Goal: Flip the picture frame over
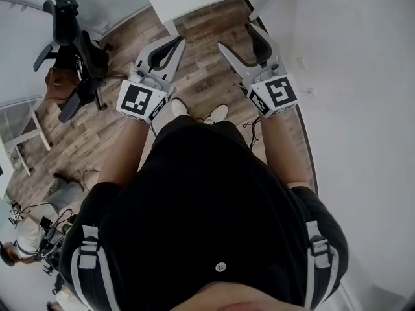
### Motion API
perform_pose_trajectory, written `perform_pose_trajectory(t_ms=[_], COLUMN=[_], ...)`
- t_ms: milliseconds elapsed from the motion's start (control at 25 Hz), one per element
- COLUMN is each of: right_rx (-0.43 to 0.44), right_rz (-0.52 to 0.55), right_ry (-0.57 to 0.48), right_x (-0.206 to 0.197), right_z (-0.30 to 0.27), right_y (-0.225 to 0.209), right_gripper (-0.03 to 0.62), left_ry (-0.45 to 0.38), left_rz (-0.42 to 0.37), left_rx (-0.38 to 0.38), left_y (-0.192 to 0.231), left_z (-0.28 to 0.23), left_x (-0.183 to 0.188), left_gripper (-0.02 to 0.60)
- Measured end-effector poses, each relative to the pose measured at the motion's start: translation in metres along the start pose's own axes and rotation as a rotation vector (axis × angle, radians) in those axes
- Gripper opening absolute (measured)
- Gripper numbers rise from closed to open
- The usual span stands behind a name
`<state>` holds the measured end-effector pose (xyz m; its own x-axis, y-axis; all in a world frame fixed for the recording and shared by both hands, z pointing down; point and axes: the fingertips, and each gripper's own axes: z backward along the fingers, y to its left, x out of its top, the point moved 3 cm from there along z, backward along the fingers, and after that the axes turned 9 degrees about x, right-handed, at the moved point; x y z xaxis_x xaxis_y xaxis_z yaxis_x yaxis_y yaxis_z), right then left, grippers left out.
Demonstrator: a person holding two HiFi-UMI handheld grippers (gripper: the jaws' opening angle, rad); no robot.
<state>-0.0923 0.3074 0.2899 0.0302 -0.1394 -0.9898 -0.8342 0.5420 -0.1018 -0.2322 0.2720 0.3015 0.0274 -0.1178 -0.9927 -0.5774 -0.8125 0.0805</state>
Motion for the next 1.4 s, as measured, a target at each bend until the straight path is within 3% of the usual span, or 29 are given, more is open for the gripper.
perform_pose_trajectory(t_ms=[200,960,1400], right_rx=[-0.03,0.005,0.013], right_rz=[0.003,0.0,0.016], right_ry=[0.013,0.008,0.023], right_x=[-0.001,0.002,-0.005], right_z=[0.007,0.078,0.067], right_y=[-0.014,-0.06,-0.1], right_gripper=[0.395,0.396,0.396], left_ry=[-0.002,-0.001,0.006], left_rz=[0.008,-0.006,0.002], left_rx=[0.0,0.052,0.035], left_y=[-0.005,-0.079,-0.07], left_z=[-0.012,-0.052,-0.097], left_x=[-0.001,0.007,-0.006], left_gripper=[0.005,0.005,0.005])
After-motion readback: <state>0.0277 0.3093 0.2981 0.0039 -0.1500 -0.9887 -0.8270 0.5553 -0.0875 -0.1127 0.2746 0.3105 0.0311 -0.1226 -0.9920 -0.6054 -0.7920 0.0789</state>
